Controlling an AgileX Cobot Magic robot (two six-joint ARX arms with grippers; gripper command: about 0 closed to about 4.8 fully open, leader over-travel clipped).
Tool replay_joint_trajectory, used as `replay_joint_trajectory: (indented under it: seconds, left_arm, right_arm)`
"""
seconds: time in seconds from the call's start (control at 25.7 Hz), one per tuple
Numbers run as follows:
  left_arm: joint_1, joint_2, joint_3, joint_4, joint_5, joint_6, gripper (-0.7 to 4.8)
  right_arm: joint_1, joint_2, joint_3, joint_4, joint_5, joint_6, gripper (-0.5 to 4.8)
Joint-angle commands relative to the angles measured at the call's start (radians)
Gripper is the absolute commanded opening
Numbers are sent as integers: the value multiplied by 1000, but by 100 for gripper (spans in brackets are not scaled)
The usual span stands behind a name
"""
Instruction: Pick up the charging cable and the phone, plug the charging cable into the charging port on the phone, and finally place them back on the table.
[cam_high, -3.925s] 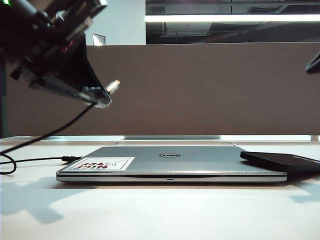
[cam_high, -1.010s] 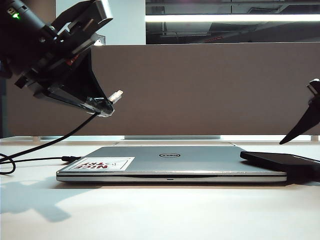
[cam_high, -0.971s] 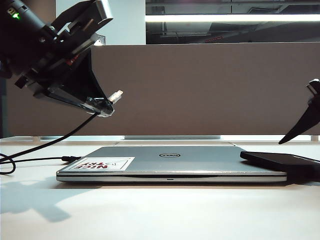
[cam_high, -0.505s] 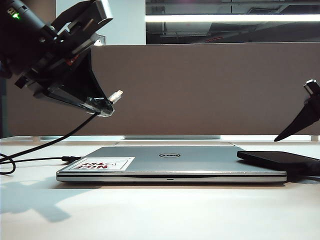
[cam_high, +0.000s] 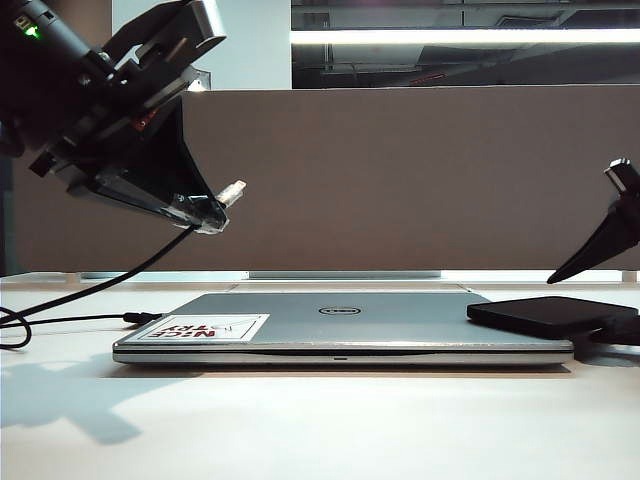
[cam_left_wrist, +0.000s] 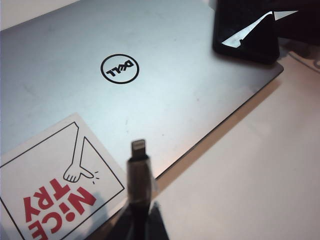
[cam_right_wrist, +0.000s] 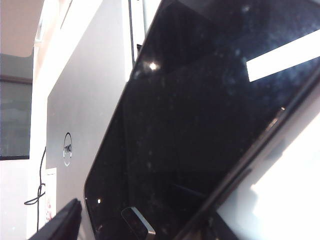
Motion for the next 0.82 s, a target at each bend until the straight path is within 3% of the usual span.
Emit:
replay_joint_trajectory:
  seconds: [0.04, 0.19, 0.31, 0.54, 0.62, 0.7, 0.82]
  left_arm:
    - [-1, -3, 0, 19, 0, 5, -6]
    - [-1, -3, 0, 19, 0, 4, -6]
    - [-1, -3, 0, 19, 0, 5, -6]
    - [-1, -3, 0, 19, 0, 4, -6]
    - [-1, -3, 0, 19, 0, 4, -6]
    - [-1, -3, 0, 19, 0, 4, -6]
    - [-1, -3, 0, 19, 0, 4, -6]
  right_arm:
    - [1, 11, -9, -36, 9, 2, 323]
    - [1, 11, -9, -36, 21, 2, 317]
    - [1, 11, -9, -37, 40, 2, 265]
    - [1, 11, -9, -40, 53, -2, 261]
    - [1, 11, -9, -40, 53, -4, 208]
    - [1, 11, -9, -40, 53, -9, 83]
    - [1, 11, -9, -40, 53, -21, 36]
